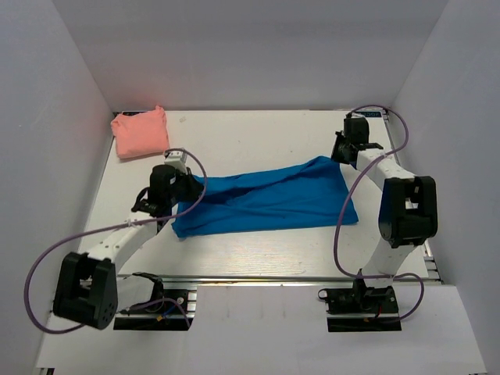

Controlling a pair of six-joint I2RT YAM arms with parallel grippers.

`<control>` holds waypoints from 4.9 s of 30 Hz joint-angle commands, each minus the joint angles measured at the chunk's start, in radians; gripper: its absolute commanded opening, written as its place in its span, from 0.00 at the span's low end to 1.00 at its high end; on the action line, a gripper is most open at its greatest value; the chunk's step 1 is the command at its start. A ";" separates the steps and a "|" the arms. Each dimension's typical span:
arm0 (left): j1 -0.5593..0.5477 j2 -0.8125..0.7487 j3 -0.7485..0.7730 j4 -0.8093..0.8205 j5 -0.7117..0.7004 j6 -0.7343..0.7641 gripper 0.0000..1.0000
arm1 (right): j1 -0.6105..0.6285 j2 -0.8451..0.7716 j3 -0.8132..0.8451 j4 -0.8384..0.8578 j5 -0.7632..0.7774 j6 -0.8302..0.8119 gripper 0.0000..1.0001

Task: Fold and stack the t-shirts
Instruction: Fold the other side of the tshirt into a rectangle, then rotate the tshirt 90 degrees

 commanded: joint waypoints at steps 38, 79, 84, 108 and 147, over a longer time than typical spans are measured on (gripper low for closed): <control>-0.004 -0.394 -0.200 -0.292 -0.065 -0.118 1.00 | -0.015 -0.231 -0.237 -0.102 0.356 0.215 0.74; -0.015 1.202 1.063 -0.150 0.290 -0.039 1.00 | 0.161 -0.329 -0.677 0.025 -0.432 0.189 0.90; -0.045 1.454 1.490 -0.190 0.400 -0.070 1.00 | 0.320 -0.427 -0.777 0.016 -0.510 0.166 0.90; -0.148 1.615 1.763 0.033 0.069 -0.208 1.00 | 0.936 -0.225 -0.473 0.052 -0.500 0.095 0.90; -0.145 0.237 0.499 -0.327 -0.172 -0.125 1.00 | 0.937 -0.634 -0.639 -0.148 0.074 0.460 0.82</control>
